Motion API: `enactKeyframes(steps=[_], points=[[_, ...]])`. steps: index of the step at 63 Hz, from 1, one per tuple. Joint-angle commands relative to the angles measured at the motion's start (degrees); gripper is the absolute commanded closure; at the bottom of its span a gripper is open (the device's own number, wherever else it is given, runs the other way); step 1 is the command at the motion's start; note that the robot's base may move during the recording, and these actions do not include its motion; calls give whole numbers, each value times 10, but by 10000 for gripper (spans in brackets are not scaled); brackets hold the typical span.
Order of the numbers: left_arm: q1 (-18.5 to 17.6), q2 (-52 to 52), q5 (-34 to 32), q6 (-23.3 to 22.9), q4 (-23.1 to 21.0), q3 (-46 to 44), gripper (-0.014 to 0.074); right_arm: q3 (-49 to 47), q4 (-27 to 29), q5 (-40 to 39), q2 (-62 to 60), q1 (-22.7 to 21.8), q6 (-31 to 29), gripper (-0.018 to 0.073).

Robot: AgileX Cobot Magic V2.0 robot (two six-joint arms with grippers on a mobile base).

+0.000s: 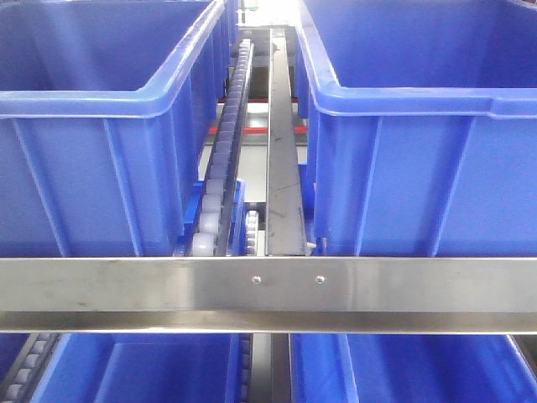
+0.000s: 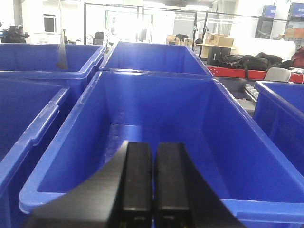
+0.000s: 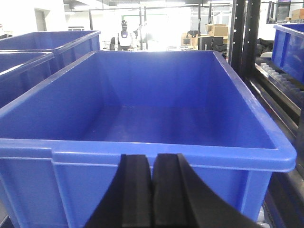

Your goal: Pick and sort blue part to right shelf

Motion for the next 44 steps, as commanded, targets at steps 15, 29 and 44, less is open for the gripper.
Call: enactKeyframes(steps=[15,29,44], points=[[2,6,-45,-1,-6,-14,472,-12,2,-45,-12,-5,3,508],[2,-24,-79,-1,138,43,472,-12,2,-45,-12,-5,3,508],[1,-112,-79,-1,93,161,472,-12,2,-45,-12,-5,3,508]])
